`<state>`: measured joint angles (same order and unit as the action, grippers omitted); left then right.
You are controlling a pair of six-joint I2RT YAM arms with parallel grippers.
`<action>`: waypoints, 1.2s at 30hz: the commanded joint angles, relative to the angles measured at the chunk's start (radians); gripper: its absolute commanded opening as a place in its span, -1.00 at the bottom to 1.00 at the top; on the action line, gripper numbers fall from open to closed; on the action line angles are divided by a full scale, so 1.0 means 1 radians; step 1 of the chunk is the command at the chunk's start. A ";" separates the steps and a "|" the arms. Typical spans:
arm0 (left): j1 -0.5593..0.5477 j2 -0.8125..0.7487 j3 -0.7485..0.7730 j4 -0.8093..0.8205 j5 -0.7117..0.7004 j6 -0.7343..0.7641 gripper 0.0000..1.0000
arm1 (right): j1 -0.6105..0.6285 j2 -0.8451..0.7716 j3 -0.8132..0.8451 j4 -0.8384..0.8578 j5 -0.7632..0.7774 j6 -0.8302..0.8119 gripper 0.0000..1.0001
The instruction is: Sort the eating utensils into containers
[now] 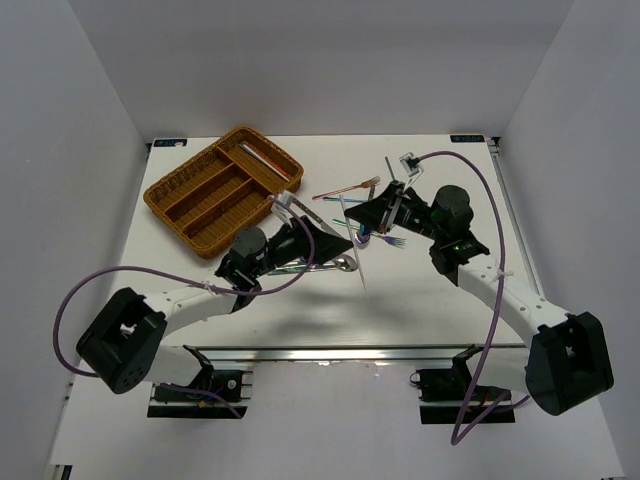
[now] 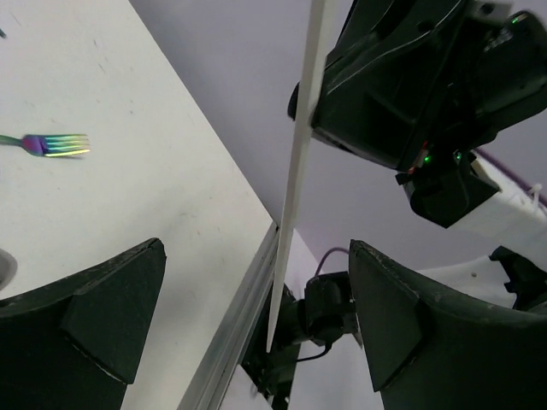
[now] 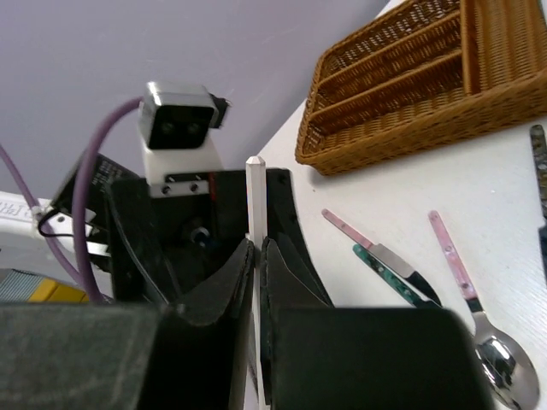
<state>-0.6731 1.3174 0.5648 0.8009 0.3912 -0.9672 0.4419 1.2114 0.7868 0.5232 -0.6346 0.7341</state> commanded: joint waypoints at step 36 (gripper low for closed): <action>0.461 0.606 1.162 -1.032 -0.507 0.122 -0.86 | -0.193 -0.216 -0.095 -0.428 0.472 -0.151 0.39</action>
<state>-0.2367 1.8130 1.5074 -0.0128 -0.0441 -0.8455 0.2558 1.0157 0.7078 0.1192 -0.1596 0.6258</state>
